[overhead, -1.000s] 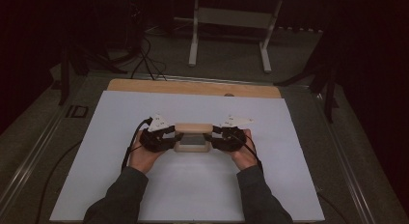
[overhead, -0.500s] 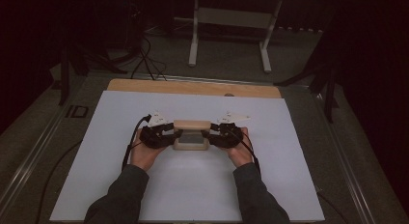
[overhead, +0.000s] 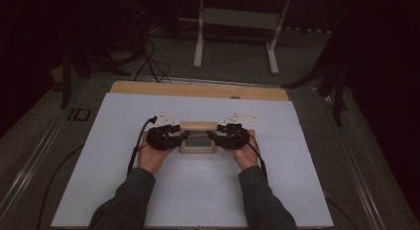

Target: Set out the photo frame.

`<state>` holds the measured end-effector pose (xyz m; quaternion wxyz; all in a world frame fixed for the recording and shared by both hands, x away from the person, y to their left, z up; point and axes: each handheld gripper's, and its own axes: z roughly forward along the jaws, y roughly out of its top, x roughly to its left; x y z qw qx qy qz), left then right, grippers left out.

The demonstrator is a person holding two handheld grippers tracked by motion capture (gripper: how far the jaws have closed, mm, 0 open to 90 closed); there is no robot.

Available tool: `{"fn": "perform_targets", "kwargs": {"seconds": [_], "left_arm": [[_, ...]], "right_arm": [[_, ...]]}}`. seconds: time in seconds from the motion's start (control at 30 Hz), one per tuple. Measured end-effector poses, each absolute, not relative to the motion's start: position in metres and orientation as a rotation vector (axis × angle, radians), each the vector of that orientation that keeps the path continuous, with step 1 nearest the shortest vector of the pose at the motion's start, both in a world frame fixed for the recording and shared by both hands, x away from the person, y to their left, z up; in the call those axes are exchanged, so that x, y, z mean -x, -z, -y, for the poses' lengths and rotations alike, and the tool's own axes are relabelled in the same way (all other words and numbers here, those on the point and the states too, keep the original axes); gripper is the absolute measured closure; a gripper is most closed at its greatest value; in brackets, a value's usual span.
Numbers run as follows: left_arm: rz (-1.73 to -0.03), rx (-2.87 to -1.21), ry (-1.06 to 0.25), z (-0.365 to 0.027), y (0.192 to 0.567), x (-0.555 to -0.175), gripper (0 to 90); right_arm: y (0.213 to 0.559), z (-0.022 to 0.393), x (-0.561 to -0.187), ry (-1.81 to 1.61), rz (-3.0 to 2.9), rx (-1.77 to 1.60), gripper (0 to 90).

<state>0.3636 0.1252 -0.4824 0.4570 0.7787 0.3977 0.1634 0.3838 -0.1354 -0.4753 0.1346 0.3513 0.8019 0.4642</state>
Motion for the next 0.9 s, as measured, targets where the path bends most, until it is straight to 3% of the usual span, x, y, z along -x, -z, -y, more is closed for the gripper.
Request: {"fn": "perform_targets", "kwargs": {"seconds": [0.9], "left_arm": [[-1.049,-1.908,-0.378,-0.122,0.483,-0.374,51.9]], "right_arm": [[0.478,0.133,-0.395,-1.367,-2.289,-1.117,50.0]]}}
